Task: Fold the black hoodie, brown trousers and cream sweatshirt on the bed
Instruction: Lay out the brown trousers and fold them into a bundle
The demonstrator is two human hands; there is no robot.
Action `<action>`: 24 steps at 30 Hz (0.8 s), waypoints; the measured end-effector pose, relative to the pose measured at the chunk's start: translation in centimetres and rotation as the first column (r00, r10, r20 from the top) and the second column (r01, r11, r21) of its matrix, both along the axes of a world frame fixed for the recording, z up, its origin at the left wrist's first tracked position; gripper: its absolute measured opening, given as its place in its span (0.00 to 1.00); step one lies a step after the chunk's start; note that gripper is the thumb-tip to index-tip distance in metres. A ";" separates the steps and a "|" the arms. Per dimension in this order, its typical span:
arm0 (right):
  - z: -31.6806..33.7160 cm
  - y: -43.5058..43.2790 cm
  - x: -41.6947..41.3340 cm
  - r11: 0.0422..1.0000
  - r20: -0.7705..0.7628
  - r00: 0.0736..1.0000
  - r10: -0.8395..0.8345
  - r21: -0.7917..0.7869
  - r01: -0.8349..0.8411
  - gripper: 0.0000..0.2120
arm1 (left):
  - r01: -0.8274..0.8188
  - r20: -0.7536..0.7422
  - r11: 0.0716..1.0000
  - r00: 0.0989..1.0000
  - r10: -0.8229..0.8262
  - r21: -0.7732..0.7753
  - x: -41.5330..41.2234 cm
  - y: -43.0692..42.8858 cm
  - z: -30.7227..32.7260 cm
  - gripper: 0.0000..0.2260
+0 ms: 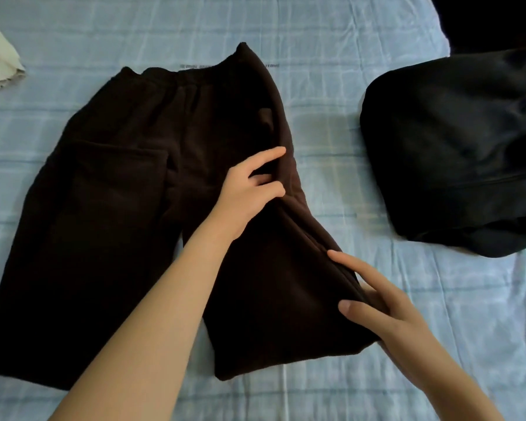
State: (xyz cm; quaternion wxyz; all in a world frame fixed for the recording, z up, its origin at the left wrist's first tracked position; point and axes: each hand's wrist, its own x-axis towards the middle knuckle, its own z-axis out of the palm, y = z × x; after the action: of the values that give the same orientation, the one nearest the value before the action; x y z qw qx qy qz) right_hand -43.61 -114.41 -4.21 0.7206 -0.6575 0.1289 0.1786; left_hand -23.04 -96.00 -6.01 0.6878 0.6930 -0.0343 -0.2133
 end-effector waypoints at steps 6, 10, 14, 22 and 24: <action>4.2 10.0 1.5 0.982 0.051 0.998 0.030 0.186 -0.039 0.31 | 0.024 0.017 0.982 1.000 -0.021 -0.187 1.8 9.9 4.2 0.28; 5.7 20.7 3.1 0.984 0.094 0.992 0.084 0.148 -0.097 0.31 | 0.003 -0.001 0.971 1.000 -0.003 -0.237 3.1 20.4 6.0 0.29; 3.8 31.5 4.6 0.989 0.082 0.986 0.142 0.030 -0.145 0.30 | -0.014 -0.087 0.972 0.996 -0.006 -0.234 4.4 30.8 4.6 0.32; 0.2 39.8 6.6 0.973 0.008 0.993 0.119 -0.201 -0.115 0.28 | -0.018 -0.229 0.998 0.973 0.004 -0.059 4.7 37.8 -1.3 0.33; 1.0 40.4 6.5 0.959 0.054 0.986 0.157 -0.248 -0.139 0.28 | 0.005 -0.179 1.000 0.984 -0.009 -0.020 4.9 37.6 -0.8 0.29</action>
State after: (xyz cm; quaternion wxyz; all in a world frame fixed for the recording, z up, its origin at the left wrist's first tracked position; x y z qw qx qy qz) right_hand -37.15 -74.01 -3.22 0.6232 -0.7549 0.0737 0.1907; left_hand -18.18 -58.42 -6.82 0.6941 0.6641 0.0231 -0.2768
